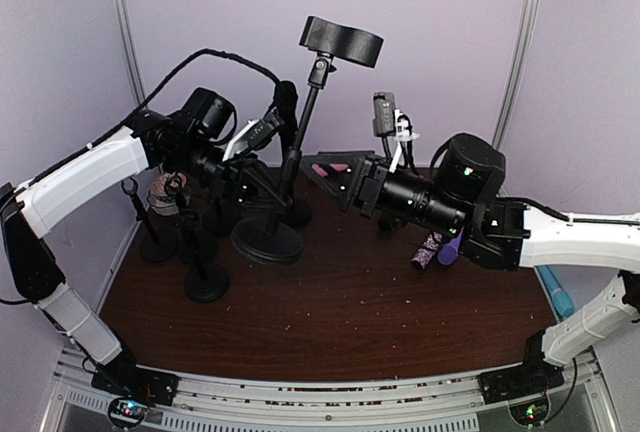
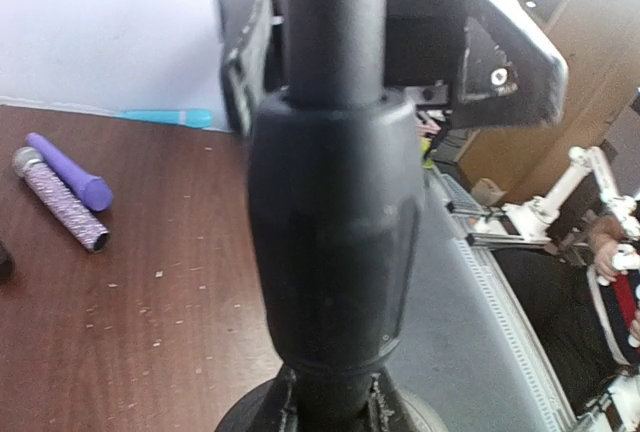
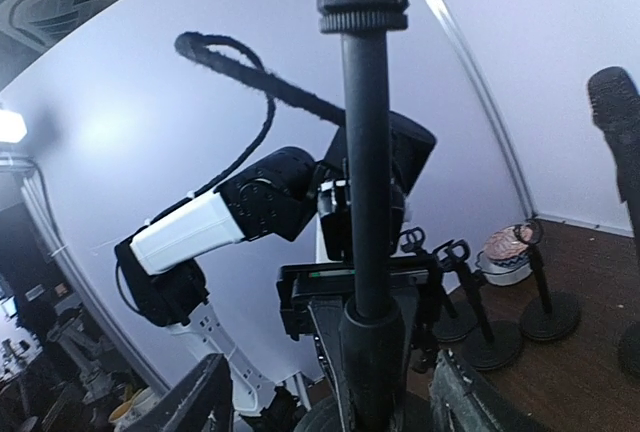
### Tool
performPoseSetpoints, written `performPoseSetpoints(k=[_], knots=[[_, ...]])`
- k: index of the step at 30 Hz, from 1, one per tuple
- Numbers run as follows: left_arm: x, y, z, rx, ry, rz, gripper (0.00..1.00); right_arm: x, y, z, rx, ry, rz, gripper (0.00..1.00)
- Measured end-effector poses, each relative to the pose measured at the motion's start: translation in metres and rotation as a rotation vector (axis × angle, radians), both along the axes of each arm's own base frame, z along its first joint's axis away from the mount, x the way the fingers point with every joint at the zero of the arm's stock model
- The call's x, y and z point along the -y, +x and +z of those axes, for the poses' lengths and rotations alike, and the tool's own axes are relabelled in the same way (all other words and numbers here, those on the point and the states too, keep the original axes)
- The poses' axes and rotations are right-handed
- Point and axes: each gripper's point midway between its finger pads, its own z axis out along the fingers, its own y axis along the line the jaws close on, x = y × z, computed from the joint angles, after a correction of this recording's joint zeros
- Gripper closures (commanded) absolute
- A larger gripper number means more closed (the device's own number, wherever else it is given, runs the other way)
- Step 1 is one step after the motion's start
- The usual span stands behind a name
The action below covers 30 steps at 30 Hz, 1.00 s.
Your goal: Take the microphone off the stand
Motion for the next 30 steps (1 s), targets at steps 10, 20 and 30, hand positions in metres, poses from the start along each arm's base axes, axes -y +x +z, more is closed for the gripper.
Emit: performPoseSetpoints(k=[10,20,30], knots=[[-0.004,0.028,-0.012,0.107,0.067,0.113,1.00,-0.007,0.016,-0.023,-0.077,-0.149,-0.233,0.45],[-0.004,0.035,-0.018,0.150,0.094,0.140,1.00,-0.029,0.034,-0.028,-0.118,-0.192,-0.291,0.66],[-0.006,0.036,-0.021,0.150,0.110,0.147,1.00,-0.032,0.041,-0.036,-0.160,-0.219,-0.317,1.00]])
